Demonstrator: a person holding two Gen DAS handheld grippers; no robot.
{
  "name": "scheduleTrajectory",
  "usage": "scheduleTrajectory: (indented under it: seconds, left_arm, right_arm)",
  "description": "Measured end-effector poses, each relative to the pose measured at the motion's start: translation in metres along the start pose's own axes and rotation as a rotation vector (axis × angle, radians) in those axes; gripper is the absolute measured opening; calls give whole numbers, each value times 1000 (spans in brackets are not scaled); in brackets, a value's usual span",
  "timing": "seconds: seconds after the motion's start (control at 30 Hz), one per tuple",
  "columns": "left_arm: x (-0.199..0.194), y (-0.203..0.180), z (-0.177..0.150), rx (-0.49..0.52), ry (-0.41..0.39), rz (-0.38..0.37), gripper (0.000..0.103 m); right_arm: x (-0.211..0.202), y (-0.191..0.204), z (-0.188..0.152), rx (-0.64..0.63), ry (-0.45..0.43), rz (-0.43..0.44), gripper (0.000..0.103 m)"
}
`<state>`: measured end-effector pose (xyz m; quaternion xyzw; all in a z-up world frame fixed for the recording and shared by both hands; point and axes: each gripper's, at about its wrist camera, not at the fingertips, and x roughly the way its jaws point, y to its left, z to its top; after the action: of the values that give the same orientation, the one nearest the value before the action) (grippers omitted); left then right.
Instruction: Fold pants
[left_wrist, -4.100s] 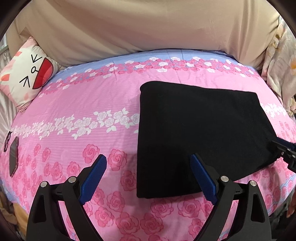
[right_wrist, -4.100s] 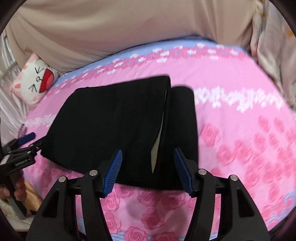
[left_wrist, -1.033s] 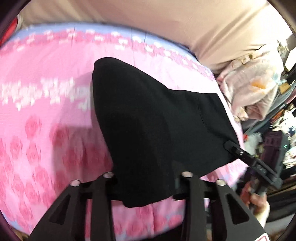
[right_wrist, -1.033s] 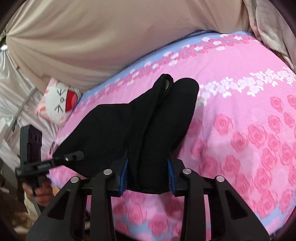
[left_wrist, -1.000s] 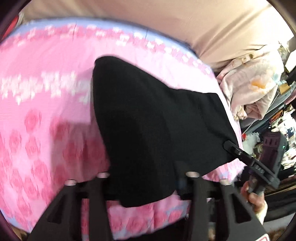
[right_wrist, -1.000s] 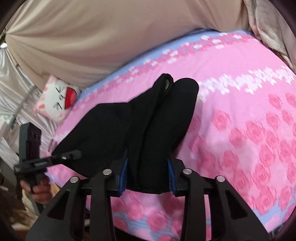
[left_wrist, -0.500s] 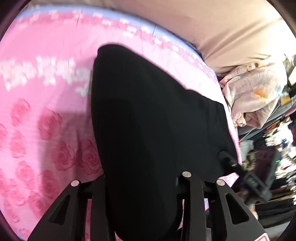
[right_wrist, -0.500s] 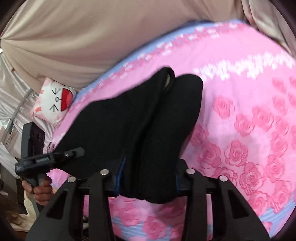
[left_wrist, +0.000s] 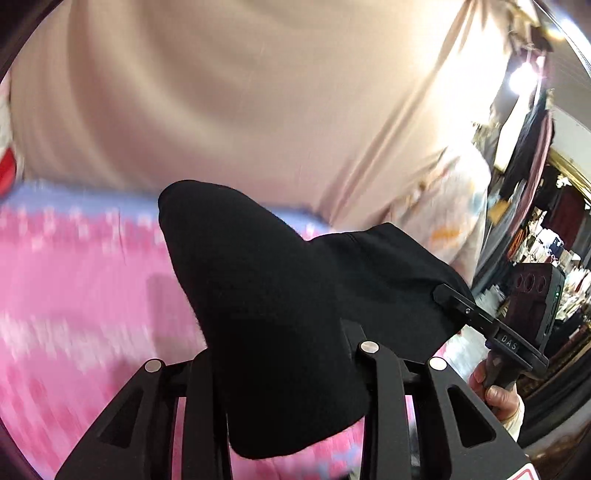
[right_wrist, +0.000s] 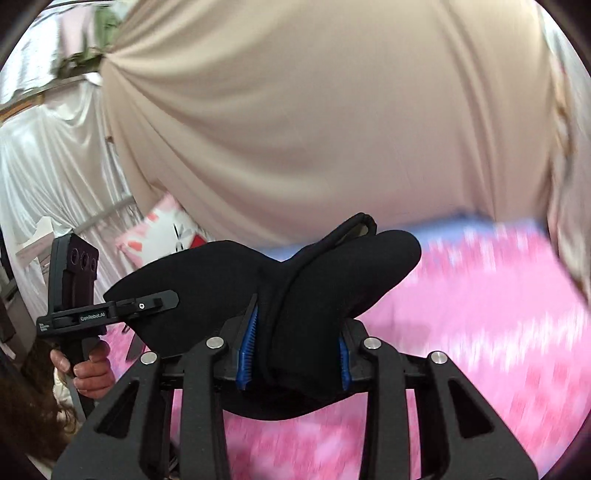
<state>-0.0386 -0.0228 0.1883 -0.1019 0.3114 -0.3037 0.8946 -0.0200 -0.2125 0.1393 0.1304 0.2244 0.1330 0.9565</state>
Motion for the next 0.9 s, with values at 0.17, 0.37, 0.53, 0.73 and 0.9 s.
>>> scheduleTrajectory:
  seconds: [0.17, 0.37, 0.53, 0.73, 0.9]
  left_arm:
    - [27, 16, 57, 63, -124, 54, 28]
    - [110, 70, 90, 56, -126, 110, 29]
    - [207, 140, 78, -6, -14, 142, 29]
    - [282, 205, 26, -92, 132, 193, 33]
    - [277, 212, 5, -114, 147, 246, 71]
  right_arm:
    - [53, -15, 59, -53, -100, 13, 33]
    - [159, -74, 80, 39, -61, 7, 33]
    - [251, -128, 48, 86, 38, -44, 33]
    - [322, -180, -29, 190, 223, -95, 37]
    - [326, -199, -51, 278, 311, -67, 62]
